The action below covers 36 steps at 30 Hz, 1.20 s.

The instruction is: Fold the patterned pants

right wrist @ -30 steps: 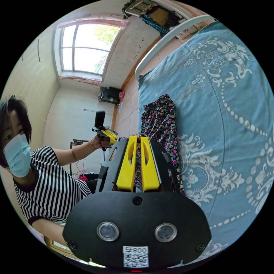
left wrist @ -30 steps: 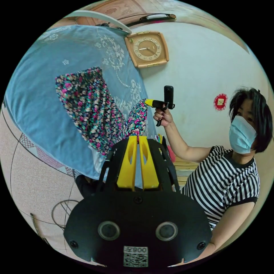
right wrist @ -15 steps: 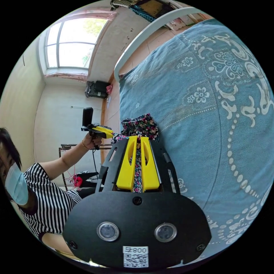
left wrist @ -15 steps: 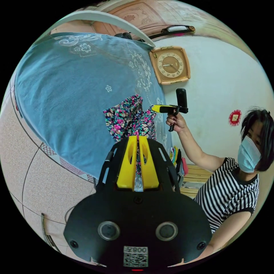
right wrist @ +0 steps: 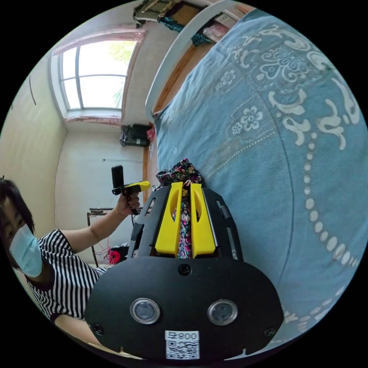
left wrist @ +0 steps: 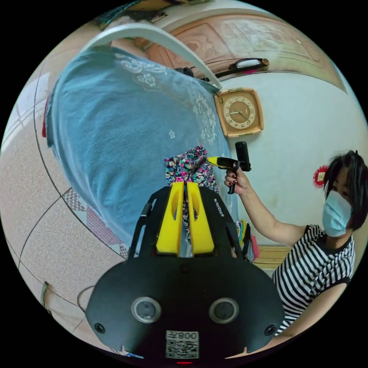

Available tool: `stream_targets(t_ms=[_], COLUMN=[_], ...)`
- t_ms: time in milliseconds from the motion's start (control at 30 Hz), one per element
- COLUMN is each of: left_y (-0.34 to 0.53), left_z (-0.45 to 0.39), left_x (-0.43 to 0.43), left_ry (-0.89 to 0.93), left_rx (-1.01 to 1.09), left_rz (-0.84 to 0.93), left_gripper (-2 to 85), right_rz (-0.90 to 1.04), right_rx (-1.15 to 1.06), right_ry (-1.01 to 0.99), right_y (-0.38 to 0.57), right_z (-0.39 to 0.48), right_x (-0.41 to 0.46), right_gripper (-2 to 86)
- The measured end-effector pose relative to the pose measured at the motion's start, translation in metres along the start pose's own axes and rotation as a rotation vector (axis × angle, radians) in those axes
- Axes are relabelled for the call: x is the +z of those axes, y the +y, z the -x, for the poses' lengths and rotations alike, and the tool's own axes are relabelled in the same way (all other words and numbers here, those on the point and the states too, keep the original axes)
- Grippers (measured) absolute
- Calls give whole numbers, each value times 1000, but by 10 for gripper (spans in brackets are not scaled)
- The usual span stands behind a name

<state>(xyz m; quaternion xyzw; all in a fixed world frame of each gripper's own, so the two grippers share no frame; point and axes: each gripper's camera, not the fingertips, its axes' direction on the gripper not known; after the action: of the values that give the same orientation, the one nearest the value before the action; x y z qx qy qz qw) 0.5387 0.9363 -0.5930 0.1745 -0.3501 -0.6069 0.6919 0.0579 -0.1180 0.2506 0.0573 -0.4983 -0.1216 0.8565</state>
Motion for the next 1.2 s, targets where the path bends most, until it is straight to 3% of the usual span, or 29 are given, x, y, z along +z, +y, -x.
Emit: stream_targets(t_ms=[167,300,367,400,500,600,700,833,933,967,1100,1200], left_y=[1,-12,-17,-20,-18,-11,2,15,13,11,19,41], left_z=[-51,-63,-53,-42,-17,-23,-42,-56,-31,-20,-19,-14], left_x=[10,44,47,44,28,22,28,55,68,66,53,56], left_ry=[-34,-224,-355,-403,-302,-339,-195,-181,-270,-201,-201,-50], left_rx=[183,267,256,218,84,88,148,226,149,99,68,-12], left_rz=[1,152,161,154,89,63,65,173,214,196,177,224], left_gripper=[5,2,2,2,2,2,2,2,3,4,13,32], right_rz=[-165,39,111,116,65,16,-29,38,165,163,-5,-102], right_rx=[-84,-177,-149,-135,-63,-86,-130,-133,-8,19,25,108], right_ry=[-34,107,267,252,95,129,141,165,304,270,218,160], right_y=[30,20,11,9,10,27,69,146,173,177,195,236], right_z=[27,55,48,43,23,33,50,62,34,24,33,38], right_x=[-13,36,61,63,60,49,25,20,42,43,17,6], right_gripper=[14,4,2,1,1,1,1,1,2,3,11,31])
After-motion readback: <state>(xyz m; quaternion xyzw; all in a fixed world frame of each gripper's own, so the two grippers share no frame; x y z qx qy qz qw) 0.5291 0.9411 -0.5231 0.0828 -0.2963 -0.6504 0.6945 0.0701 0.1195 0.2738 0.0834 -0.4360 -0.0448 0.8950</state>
